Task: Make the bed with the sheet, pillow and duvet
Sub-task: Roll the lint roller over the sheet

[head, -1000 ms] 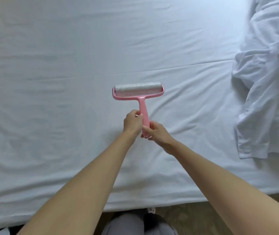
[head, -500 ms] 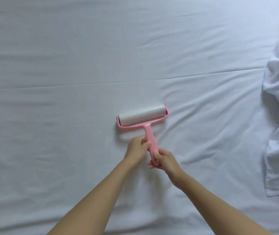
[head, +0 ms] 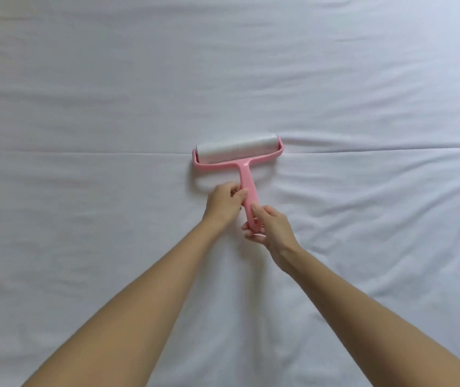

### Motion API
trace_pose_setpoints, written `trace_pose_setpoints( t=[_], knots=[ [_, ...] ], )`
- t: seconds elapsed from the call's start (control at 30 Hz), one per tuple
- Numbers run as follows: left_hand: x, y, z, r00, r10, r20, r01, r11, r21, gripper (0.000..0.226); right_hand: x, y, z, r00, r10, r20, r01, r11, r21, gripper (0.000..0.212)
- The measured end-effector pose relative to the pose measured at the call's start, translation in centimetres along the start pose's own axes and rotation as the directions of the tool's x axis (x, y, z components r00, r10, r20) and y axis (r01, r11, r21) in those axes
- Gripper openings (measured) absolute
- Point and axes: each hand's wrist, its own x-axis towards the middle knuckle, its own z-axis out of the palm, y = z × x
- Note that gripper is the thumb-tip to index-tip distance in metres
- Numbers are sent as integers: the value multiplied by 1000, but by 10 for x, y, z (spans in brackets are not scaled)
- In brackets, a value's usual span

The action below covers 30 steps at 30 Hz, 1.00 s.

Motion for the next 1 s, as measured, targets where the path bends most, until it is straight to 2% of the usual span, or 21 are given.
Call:
trace_pose_setpoints(
  t=[0.07,0.13,0.2,0.3,0.4,0.63,0.83,1.0],
  knots=[
    [26,11,-17,991,-7,-131,7,1000,-2,20,18,-23,7,999,-27,21,26,999,45,18],
    [50,13,-32,950,-54,-308,68,997,33,20,36,-39,13,998,-61,36,60,998,24,15],
    [71,11,-45,915,-74,-396,145,978,153,36,53,-52,18,995,-88,46,89,996,-22,17],
    [95,8,-56,944,-93,-316,209,910,357,84,81,-70,27,990,-134,47,138,987,-86,19],
    [117,9,-62,955,-138,-264,244,870,429,104,110,-95,38,982,-185,34,187,977,-106,23],
    [160,32,-79,978,-123,-166,200,771,605,121,176,-168,69,976,-220,8,219,968,-124,26],
    [181,39,-75,991,-75,-109,131,678,724,124,223,-223,94,978,-206,-38,196,964,-178,29],
    [184,35,-82,995,-65,-74,98,656,748,131,216,-195,78,986,-167,22,168,975,-148,26]
  ],
)
